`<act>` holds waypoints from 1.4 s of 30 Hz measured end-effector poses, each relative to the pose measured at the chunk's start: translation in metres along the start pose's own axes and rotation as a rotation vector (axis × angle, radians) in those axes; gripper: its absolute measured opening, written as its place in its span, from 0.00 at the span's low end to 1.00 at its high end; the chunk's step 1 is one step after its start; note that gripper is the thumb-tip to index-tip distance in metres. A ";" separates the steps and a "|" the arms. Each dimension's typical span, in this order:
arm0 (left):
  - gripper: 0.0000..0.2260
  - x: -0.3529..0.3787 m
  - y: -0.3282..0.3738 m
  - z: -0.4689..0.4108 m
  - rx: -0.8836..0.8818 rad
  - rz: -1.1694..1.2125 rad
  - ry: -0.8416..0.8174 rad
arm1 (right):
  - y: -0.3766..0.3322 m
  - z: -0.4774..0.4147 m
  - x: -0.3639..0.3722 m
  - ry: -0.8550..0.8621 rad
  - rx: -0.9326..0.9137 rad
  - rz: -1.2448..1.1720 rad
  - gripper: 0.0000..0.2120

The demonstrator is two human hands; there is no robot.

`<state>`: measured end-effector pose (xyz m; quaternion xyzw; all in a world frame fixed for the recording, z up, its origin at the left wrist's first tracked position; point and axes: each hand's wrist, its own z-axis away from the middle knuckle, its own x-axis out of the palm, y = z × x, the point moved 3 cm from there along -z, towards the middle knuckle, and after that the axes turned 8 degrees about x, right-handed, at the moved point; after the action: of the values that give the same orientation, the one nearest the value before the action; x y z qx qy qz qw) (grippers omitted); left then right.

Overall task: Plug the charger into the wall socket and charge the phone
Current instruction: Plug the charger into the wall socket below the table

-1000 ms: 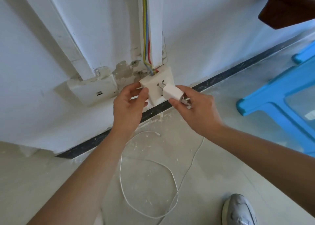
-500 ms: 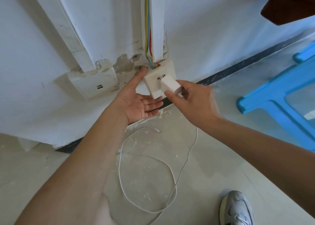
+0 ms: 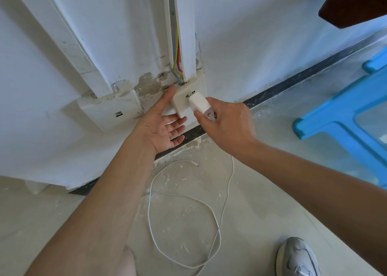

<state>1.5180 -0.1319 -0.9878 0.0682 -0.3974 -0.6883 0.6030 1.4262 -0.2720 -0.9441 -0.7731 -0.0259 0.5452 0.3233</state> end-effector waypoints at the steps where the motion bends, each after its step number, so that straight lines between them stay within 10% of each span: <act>1: 0.40 0.000 0.000 0.000 0.007 -0.006 0.004 | 0.000 0.000 0.001 0.002 0.003 0.000 0.15; 19: 0.41 -0.007 -0.001 -0.011 0.098 -0.093 0.003 | -0.016 -0.020 0.013 -0.002 -0.012 0.306 0.18; 27: 0.38 -0.039 -0.012 -0.004 0.318 -0.241 0.049 | 0.005 0.024 -0.011 -0.118 0.203 0.048 0.34; 34: 0.21 -0.083 -0.055 -0.020 0.358 -0.854 0.186 | -0.023 0.066 -0.008 0.345 -0.503 0.127 0.14; 42: 0.17 -0.127 -0.104 -0.028 0.358 -1.586 0.146 | 0.017 0.147 0.121 -0.496 -0.277 0.790 0.20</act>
<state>1.4873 -0.0369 -1.1213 0.4693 -0.2946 -0.8303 -0.0592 1.3434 -0.1687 -1.0823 -0.6064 0.1210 0.7854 -0.0301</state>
